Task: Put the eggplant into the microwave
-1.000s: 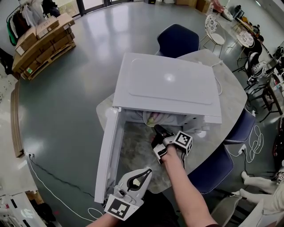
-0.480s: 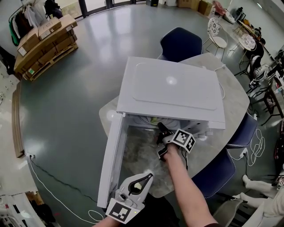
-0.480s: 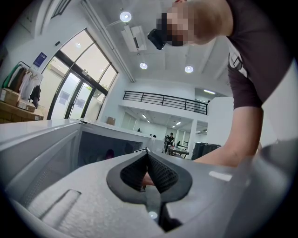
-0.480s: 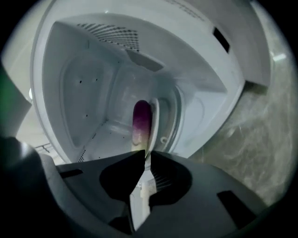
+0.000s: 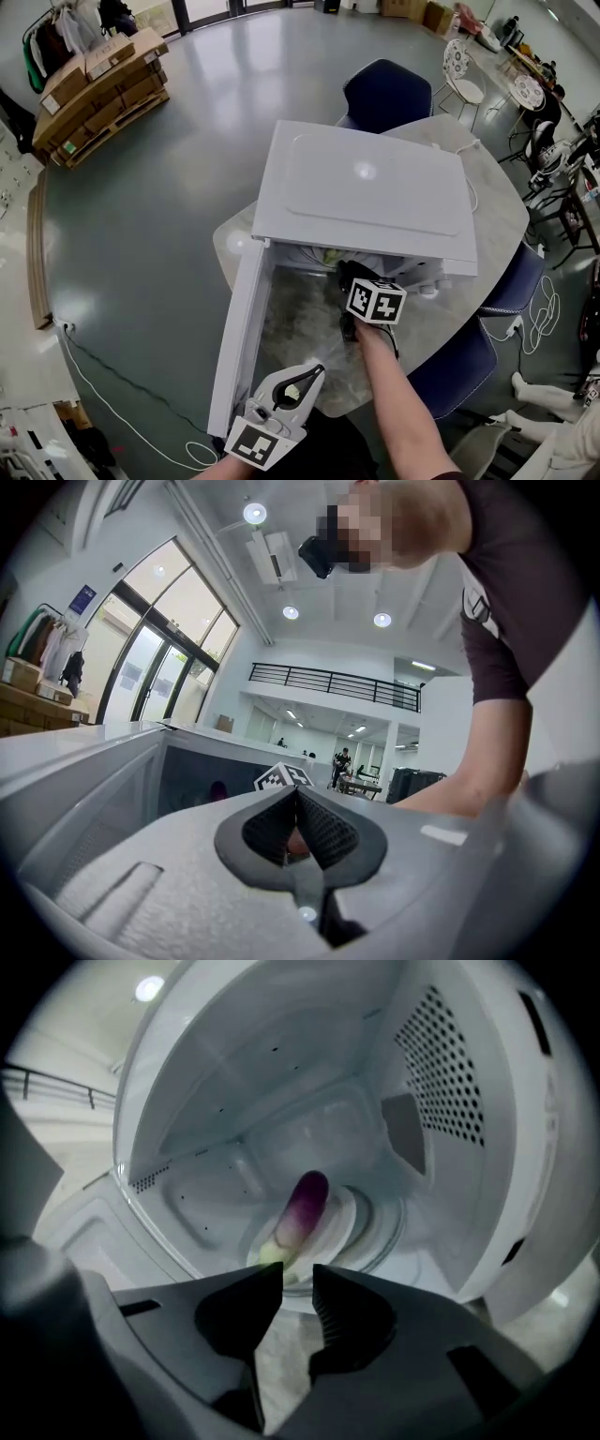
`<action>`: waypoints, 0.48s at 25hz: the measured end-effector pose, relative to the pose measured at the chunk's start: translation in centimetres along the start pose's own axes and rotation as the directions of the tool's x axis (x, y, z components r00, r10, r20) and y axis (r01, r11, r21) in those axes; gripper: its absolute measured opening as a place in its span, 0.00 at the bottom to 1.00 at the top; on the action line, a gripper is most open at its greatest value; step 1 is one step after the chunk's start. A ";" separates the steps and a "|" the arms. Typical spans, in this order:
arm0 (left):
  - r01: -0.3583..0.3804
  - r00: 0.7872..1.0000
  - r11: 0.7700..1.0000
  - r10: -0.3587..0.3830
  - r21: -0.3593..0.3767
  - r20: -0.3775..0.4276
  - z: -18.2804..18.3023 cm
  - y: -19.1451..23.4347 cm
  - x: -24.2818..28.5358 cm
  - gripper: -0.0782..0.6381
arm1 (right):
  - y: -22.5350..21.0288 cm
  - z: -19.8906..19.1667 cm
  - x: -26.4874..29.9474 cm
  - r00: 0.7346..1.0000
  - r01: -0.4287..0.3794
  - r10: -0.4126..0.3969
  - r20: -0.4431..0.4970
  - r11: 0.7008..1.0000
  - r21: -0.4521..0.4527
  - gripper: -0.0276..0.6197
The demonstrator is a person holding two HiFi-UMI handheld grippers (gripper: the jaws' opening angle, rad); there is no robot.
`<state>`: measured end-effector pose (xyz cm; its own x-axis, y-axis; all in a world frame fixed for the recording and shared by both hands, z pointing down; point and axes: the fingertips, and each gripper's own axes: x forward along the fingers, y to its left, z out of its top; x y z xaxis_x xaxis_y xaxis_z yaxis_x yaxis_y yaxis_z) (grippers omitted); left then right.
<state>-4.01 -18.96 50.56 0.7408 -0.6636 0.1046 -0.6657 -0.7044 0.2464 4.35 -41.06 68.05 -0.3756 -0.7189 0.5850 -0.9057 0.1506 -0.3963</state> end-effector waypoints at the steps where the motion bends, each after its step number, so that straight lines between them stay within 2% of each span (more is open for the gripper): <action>1: 0.000 1.000 1.000 0.000 0.001 0.002 0.1 -0.1 0.0 0.12 | -0.1 0.0 0.0 1.000 0.030 -0.030 -0.008 0.998 -0.059 0.18; 4: 0.006 1.000 1.000 -0.006 0.007 0.008 0.4 -0.6 0.0 0.12 | 0.0 0.4 0.2 0.998 0.070 -0.071 0.000 0.985 -0.157 0.18; 12: -0.002 1.000 1.000 0.002 -0.002 0.003 0.6 -1.2 -0.1 0.12 | 0.5 0.6 -0.6 0.997 0.059 -0.044 0.070 0.972 -0.226 0.18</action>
<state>-3.30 -18.18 49.64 0.7388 -0.6662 0.1019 -0.6674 -0.7022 0.2482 4.24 -40.92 67.10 -0.3209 -0.7706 0.5507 -0.9471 0.2578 -0.1911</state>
